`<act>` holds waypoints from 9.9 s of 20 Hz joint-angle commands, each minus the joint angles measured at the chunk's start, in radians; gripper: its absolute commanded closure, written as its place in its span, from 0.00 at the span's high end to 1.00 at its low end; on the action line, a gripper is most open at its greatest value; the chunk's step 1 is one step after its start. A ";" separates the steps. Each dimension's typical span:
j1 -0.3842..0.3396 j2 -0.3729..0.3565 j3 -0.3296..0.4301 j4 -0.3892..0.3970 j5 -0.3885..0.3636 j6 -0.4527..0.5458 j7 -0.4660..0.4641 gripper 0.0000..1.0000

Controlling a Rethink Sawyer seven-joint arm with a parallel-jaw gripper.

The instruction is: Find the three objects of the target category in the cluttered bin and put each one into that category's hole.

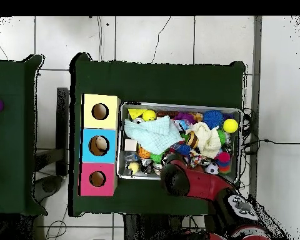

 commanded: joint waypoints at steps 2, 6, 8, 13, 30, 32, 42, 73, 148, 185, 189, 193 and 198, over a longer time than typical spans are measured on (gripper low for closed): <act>-0.004 0.026 0.094 0.012 0.015 -0.067 0.199 1.00; 0.012 0.022 0.080 0.007 0.003 -0.101 0.195 1.00; 0.026 0.020 0.066 0.012 0.024 -0.097 0.209 1.00; 0.025 0.008 0.071 0.021 0.034 -0.083 0.213 1.00; 0.030 -0.131 0.079 0.084 0.083 0.044 0.196 1.00; 0.033 -0.135 0.078 0.083 0.085 0.046 0.189 1.00; 0.033 -0.121 0.072 0.089 0.061 -0.061 0.207 0.00; 0.015 -0.064 0.062 0.084 0.043 -0.087 0.200 1.00; 0.304 -0.357 -0.086 0.085 0.429 0.369 0.231 0.00; 0.164 -0.315 0.045 0.150 0.401 0.221 0.184 1.00; 0.183 -0.295 0.017 0.135 0.384 0.215 0.180 1.00; 0.152 -0.251 0.026 0.132 0.344 0.163 0.152 1.00; 0.093 -0.214 0.049 0.138 0.293 0.095 0.127 1.00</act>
